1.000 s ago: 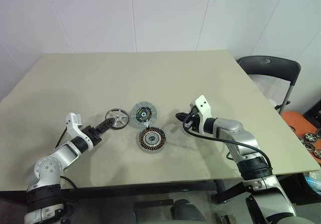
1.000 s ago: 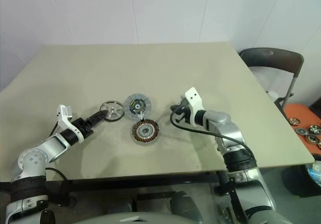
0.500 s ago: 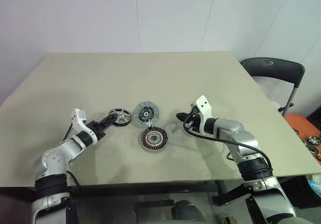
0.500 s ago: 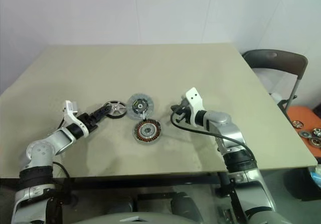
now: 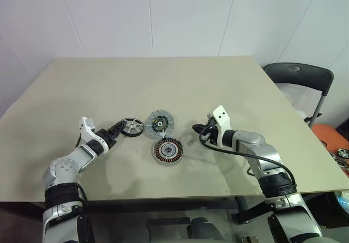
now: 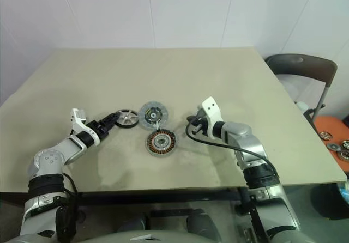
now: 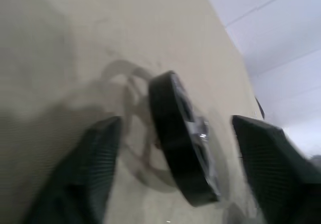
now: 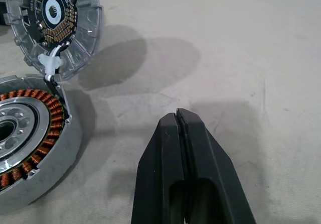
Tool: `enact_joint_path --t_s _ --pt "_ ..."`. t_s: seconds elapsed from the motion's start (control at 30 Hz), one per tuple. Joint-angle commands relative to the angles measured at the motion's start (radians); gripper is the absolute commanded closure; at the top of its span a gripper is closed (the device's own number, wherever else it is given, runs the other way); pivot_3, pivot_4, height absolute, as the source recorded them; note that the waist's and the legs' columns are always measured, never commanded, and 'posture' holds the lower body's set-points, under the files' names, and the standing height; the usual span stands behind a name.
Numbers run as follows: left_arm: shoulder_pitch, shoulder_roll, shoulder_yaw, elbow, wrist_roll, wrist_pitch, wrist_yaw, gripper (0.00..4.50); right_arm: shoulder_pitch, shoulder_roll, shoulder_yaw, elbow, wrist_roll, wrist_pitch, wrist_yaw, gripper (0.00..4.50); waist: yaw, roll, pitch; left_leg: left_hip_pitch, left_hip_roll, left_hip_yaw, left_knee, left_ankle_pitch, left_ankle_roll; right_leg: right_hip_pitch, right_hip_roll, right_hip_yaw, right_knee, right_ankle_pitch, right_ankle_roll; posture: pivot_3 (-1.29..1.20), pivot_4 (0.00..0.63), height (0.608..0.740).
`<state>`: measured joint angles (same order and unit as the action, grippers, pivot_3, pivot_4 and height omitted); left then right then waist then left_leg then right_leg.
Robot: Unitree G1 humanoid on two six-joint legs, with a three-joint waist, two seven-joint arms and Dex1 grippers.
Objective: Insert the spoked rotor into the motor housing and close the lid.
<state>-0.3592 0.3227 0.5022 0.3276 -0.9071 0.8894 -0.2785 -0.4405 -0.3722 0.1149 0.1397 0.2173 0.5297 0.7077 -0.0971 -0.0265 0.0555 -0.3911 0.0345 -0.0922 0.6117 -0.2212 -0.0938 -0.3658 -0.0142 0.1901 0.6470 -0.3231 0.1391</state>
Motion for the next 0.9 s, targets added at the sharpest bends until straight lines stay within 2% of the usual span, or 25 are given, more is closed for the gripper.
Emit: enact_joint_path --t_s 0.03,0.2,0.5,0.8,0.9 --pt "-0.012 -0.017 0.040 0.021 -0.014 0.011 0.053 2.28 -0.009 -0.005 0.006 -0.031 -0.013 -0.020 -0.002 4.50 0.000 0.000 0.000 0.000 0.000 0.000 0.000 0.000 0.000 0.000 0.000 0.000 0.000 0.000 0.000 0.00 0.000 0.740" --pt "-0.019 -0.038 0.055 0.009 -0.020 0.026 0.090 3.93 -0.006 -0.004 0.010 -0.029 -0.023 -0.024 0.001 4.50 0.001 0.000 0.000 0.000 0.000 0.000 -0.001 0.000 0.000 -0.001 0.000 0.000 0.000 0.000 0.000 0.00 0.000 0.740" --pt "-0.023 -0.081 0.111 -0.083 -0.163 0.093 0.065 3.99 -0.009 -0.009 0.005 -0.019 -0.029 -0.030 0.001 4.50 -0.001 -0.001 0.000 -0.002 0.000 0.000 -0.001 0.000 0.000 -0.001 0.000 0.000 -0.001 0.000 0.000 0.00 0.000 0.740" --pt "-0.019 -0.108 0.232 -0.128 -0.416 0.097 0.072 3.99 -0.012 -0.030 -0.019 0.016 -0.034 -0.049 0.004 4.50 -0.001 -0.001 0.000 -0.002 0.000 0.000 -0.004 0.000 0.000 -0.003 0.000 0.000 -0.001 0.002 0.003 0.00 0.000 0.740" --pt "-0.025 -0.116 0.221 -0.147 -0.467 0.111 0.089 3.99 -0.013 -0.042 -0.025 0.023 -0.032 -0.052 0.006 4.50 0.000 -0.001 0.000 -0.002 0.000 0.000 -0.003 0.000 0.000 -0.003 0.000 0.000 -0.001 0.001 0.002 0.00 0.000 0.740"
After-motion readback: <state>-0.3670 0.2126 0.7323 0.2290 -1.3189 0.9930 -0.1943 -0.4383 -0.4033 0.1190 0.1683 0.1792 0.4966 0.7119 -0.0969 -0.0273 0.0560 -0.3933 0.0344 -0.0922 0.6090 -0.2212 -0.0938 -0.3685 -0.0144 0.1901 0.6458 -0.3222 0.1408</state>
